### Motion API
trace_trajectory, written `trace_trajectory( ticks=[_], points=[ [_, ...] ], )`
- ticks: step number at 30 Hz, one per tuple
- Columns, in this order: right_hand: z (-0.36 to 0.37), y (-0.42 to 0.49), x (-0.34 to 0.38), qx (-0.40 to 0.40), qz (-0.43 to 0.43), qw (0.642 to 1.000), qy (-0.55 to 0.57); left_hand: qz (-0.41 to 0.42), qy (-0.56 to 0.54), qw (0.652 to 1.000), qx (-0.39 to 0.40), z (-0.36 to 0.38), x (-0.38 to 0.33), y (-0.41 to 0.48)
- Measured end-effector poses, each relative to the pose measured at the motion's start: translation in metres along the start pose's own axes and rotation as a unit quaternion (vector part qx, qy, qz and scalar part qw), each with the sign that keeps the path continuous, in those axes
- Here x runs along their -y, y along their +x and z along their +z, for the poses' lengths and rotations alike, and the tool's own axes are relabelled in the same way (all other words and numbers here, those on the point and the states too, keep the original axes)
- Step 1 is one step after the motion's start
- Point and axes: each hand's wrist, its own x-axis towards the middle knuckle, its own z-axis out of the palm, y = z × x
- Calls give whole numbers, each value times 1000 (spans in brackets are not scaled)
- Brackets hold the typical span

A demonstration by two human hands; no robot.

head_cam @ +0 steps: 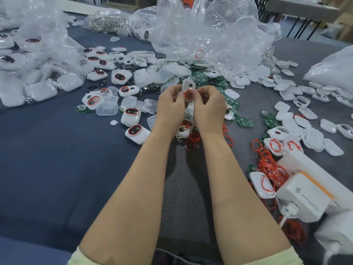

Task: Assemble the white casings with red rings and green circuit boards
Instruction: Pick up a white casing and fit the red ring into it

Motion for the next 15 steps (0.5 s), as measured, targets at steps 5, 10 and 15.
trace_trajectory(
  ticks=[5,10,15],
  points=[
    [0,0,-1,-2,-4,1000,-14,0,14,1000,-2,-1,-1,0],
    [1,1,-2,-7,6,1000,-13,6,28,1000,-2,0,-3,-2],
    [1,1,-2,-10,5,1000,-28,22,35,999,0,0,-4,-4]
  ],
)
